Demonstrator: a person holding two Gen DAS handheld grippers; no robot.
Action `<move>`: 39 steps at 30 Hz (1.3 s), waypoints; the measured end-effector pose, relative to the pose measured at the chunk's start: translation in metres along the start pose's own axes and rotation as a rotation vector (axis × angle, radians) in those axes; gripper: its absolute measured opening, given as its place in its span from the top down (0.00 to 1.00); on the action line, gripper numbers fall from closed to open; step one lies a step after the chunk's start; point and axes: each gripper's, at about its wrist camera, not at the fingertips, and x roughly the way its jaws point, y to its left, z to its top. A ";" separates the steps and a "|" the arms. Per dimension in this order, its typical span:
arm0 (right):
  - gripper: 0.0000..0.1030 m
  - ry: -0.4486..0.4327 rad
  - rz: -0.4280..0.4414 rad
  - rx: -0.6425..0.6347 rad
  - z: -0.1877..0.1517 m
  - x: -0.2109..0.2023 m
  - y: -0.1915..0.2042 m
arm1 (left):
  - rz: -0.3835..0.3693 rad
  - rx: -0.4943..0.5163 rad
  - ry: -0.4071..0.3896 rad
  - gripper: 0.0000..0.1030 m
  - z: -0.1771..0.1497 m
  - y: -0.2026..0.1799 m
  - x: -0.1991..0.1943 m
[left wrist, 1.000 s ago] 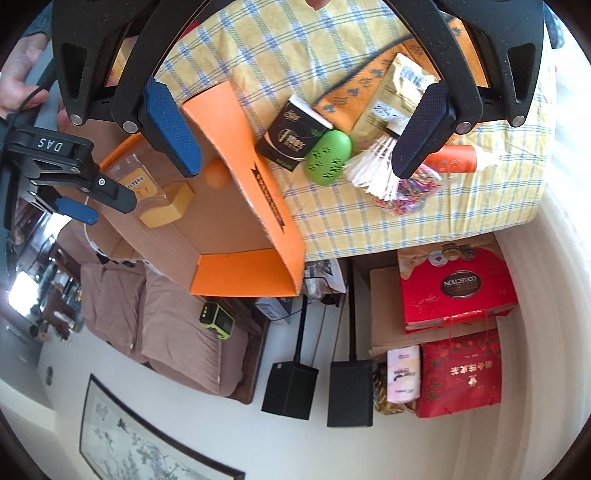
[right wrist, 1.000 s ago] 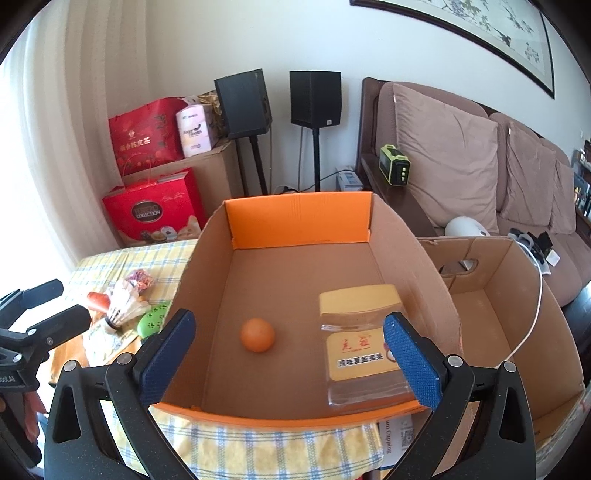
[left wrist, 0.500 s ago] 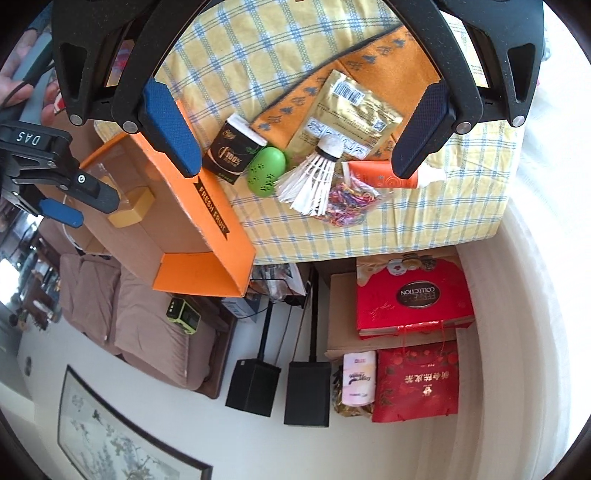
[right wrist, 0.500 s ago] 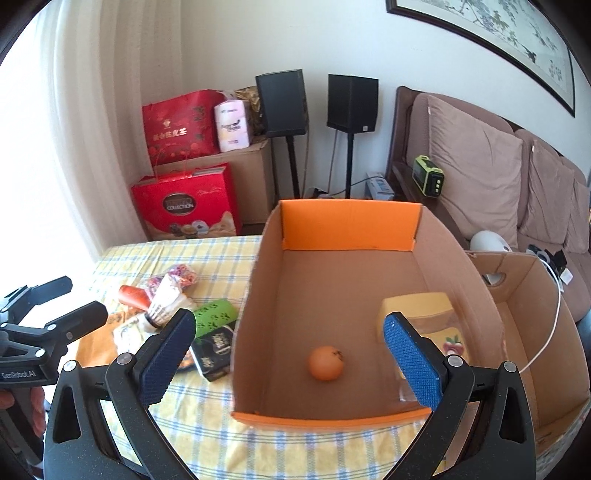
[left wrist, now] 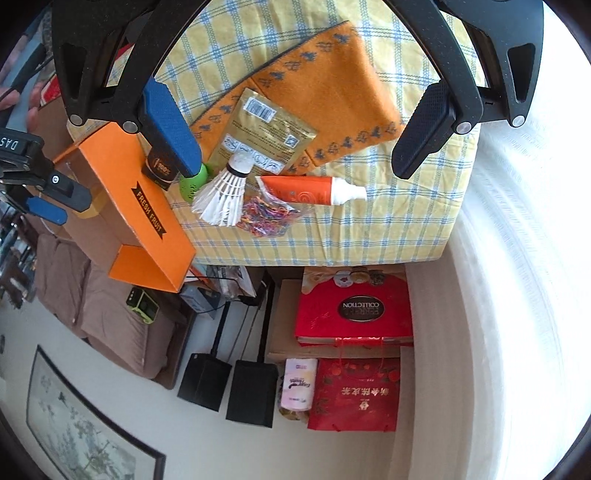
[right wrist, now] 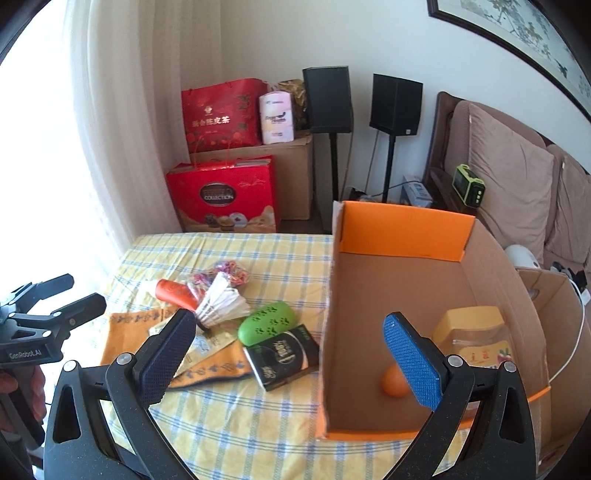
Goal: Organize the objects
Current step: 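Withdraw both grippers and move the right gripper toward the white shuttlecock, then grasp the white shuttlecock by its base with the right gripper and lift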
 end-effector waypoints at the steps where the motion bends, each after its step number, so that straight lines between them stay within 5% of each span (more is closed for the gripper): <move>1: 0.00 0.002 0.008 -0.002 0.001 0.002 0.003 | 0.005 -0.011 0.000 0.00 -0.001 0.007 0.000; 14: 0.00 0.066 0.111 0.013 -0.003 0.044 0.040 | 0.047 -0.058 0.042 0.00 -0.021 0.050 0.015; 23: 0.01 0.118 0.108 0.025 -0.007 0.077 0.055 | 0.046 -0.080 0.063 0.00 -0.029 0.066 0.026; 32: 0.28 0.221 0.151 0.083 -0.011 0.112 0.063 | 0.047 -0.090 0.069 0.00 -0.032 0.073 0.031; 39: 0.37 0.279 0.173 0.153 -0.013 0.137 0.064 | 0.043 -0.099 0.077 0.00 -0.034 0.077 0.035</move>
